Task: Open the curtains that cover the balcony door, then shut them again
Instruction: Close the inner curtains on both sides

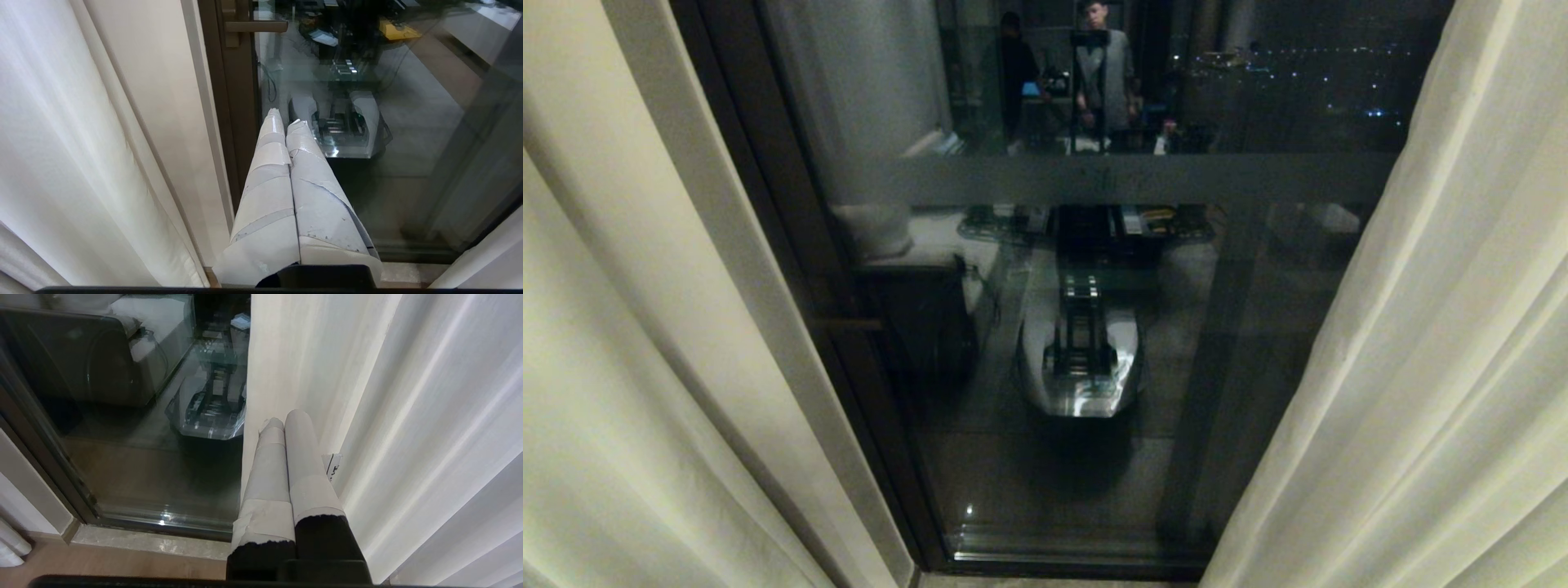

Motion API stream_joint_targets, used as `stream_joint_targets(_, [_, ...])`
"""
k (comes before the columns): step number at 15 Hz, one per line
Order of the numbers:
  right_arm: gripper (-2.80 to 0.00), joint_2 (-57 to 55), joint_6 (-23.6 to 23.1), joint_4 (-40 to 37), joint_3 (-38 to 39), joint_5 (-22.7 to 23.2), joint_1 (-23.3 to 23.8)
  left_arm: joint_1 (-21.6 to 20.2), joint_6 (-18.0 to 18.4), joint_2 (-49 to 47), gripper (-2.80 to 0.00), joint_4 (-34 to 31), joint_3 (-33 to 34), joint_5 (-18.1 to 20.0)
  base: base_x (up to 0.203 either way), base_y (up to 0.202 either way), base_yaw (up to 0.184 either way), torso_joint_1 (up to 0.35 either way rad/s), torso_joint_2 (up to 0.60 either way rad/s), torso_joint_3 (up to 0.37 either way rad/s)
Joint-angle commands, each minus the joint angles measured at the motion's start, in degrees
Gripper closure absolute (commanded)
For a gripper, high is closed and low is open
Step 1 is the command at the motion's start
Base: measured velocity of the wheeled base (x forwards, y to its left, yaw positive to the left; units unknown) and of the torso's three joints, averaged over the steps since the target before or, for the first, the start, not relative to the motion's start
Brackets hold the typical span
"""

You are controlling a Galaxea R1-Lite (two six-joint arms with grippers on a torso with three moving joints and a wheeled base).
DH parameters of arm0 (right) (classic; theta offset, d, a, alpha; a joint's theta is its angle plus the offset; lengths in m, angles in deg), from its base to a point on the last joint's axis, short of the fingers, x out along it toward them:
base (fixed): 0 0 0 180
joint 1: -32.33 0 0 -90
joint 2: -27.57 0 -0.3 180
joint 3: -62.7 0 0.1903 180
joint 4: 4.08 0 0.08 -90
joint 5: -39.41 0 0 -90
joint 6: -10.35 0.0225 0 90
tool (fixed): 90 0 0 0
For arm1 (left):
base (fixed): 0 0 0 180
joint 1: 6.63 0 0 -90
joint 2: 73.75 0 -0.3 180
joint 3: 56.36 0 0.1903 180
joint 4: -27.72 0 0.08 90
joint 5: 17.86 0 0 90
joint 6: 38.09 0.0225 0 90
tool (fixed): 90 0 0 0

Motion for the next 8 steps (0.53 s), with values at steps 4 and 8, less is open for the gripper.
stream_joint_targets(4, [0.0, -0.1, -0.1, 0.0, 0.0, 0.0, 0.0, 0.0, -0.1, 0.0, 0.0, 0.0, 0.0, -0.1, 0.0, 0.0, 0.0, 0.0, 0.0, 0.0])
stream_joint_targets(8, [0.0, -0.1, -0.1, 0.0, 0.0, 0.0, 0.0, 0.0, -0.4, 0.0, 0.0, 0.1, 0.0, -0.1, 0.0, 0.0, 0.0, 0.0, 0.0, 0.0])
